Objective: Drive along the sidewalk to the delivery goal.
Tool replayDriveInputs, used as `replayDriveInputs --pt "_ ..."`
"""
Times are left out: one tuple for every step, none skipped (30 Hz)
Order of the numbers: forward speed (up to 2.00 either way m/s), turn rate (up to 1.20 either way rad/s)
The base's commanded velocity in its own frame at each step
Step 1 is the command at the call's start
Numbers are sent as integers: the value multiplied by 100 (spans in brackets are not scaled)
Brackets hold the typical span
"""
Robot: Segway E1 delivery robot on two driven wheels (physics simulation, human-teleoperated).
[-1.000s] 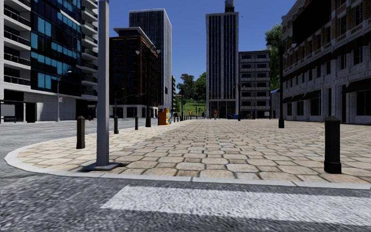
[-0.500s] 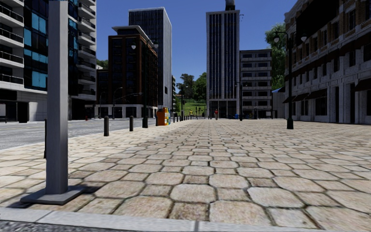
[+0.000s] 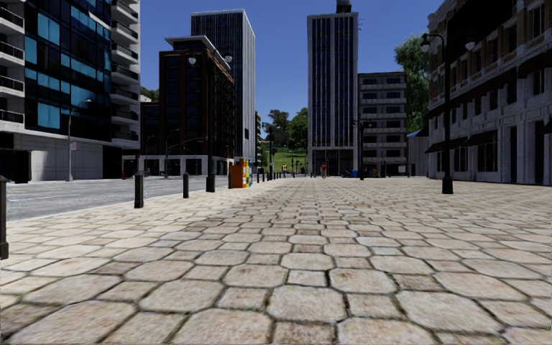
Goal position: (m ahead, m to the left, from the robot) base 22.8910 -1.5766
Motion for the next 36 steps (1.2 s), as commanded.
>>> replayDriveInputs --pt "200 0" --pt "200 0" --pt "200 0" --pt "200 0" --pt "200 0" --pt "200 0" --pt "200 0" --pt "200 0" --pt "200 0" --pt "200 0" --pt "200 0" --pt "200 0" --pt "200 0" --pt "200 0" --pt "200 0" --pt "200 0" --pt "200 0" --pt "200 0" --pt "200 0" --pt "200 0" --pt "200 0" --pt "200 0" --pt "200 0" --pt "200 0" --pt "200 0" --pt "200 0" --pt "200 0" --pt "200 0" --pt "200 0" --pt "200 0" --pt "200 0" --pt "200 0" --pt "200 0" --pt "200 0" --pt "200 0" --pt "200 0"
